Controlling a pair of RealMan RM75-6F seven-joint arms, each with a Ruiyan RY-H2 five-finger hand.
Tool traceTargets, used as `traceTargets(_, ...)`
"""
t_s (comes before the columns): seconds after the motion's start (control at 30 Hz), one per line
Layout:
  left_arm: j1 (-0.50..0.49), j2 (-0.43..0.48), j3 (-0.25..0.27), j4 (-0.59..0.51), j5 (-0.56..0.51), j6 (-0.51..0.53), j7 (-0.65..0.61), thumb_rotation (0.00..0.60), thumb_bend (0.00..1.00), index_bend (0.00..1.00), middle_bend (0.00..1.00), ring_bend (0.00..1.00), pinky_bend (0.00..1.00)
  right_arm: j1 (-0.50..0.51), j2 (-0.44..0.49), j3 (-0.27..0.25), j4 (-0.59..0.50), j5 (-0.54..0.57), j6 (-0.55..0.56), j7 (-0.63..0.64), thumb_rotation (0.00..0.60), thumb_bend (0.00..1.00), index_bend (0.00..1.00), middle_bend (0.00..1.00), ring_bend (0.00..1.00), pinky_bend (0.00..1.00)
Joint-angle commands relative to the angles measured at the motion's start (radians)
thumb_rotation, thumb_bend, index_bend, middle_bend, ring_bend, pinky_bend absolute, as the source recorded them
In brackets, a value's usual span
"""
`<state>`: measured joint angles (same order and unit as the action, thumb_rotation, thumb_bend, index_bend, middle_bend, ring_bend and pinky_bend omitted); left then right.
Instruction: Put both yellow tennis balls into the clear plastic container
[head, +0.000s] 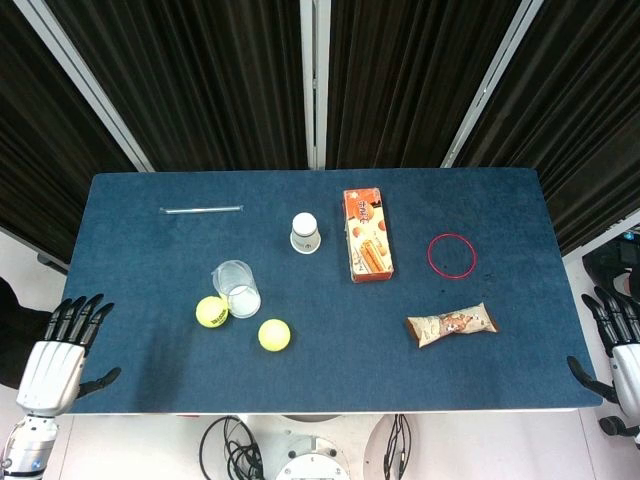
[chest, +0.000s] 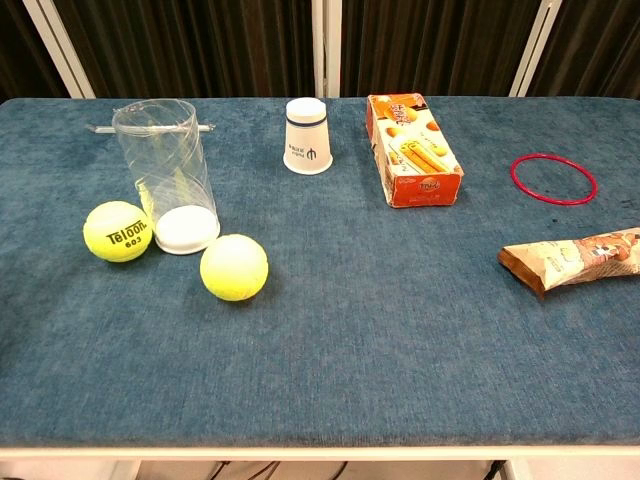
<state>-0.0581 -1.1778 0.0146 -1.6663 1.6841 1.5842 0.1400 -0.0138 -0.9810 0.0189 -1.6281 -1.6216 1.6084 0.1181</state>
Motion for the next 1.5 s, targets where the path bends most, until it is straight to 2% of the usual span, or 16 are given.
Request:
traceTargets(0.03, 0.0, 0.0, 0.0, -0.001, 0.0, -0.001, 0.002, 0.6, 0.07, 0.11, 0.04, 0.0, 0.06, 0.0, -0.001, 0.0, 0.003, 0.001, 0.0, 0.004, 0.6, 0.21, 0.0, 0.0, 0.0, 0.0)
traceTargets(0.4, -0.037, 0.001, -0.003, -0.019, 0.033, -0.039, 0.021, 0.6, 0.07, 0.11, 0.04, 0.0, 0.05, 0.0, 0.007, 0.005, -0.001, -0.003, 0.01, 0.017, 0.6, 0.21, 0.0, 0.0, 0.0, 0.0)
traceTargets(0.53, -0.084, -0.005, -0.022, -0.036, 0.023, -0.101, 0.025, 0.6, 0.07, 0.11, 0.04, 0.0, 0.06, 0.002, 0.007, 0.004, -0.002, -0.011, 0.01, 0.016, 0.6, 0.21, 0.0, 0.0, 0.0, 0.0)
traceTargets(0.7, -0.161, -0.043, -0.059, -0.036, -0.048, -0.223, -0.021, 0.6, 0.07, 0.11, 0.04, 0.0, 0.06, -0.003, 0.007, 0.0, 0.001, -0.014, 0.017, 0.023, 0.6, 0.21, 0.0, 0.0, 0.0, 0.0)
traceTargets(0.87, -0.249, -0.117, -0.114, 0.03, -0.144, -0.346, -0.089, 0.6, 0.07, 0.11, 0.04, 0.0, 0.07, -0.012, 0.013, 0.003, 0.008, -0.002, 0.026, 0.035, 0.6, 0.21, 0.0, 0.0, 0.0, 0.0)
traceTargets(1.03, -0.318, -0.203, -0.146, 0.122, -0.237, -0.455, -0.13, 0.6, 0.06, 0.1, 0.04, 0.0, 0.07, -0.019, 0.017, 0.005, 0.015, 0.01, 0.033, 0.046, 0.6, 0.21, 0.0, 0.0, 0.0, 0.0)
traceTargets(1.2, -0.36, -0.251, -0.139, 0.183, -0.27, -0.535, -0.2, 0.6, 0.04, 0.1, 0.04, 0.0, 0.08, -0.021, 0.015, 0.008, 0.024, 0.019, 0.033, 0.058, 0.6, 0.21, 0.0, 0.0, 0.0, 0.0)
traceTargets(1.5, -0.392, -0.302, -0.126, 0.238, -0.289, -0.574, -0.252, 0.6, 0.03, 0.1, 0.06, 0.0, 0.08, -0.014, 0.008, 0.01, 0.039, 0.028, 0.012, 0.071, 0.6, 0.21, 0.0, 0.0, 0.0, 0.0)
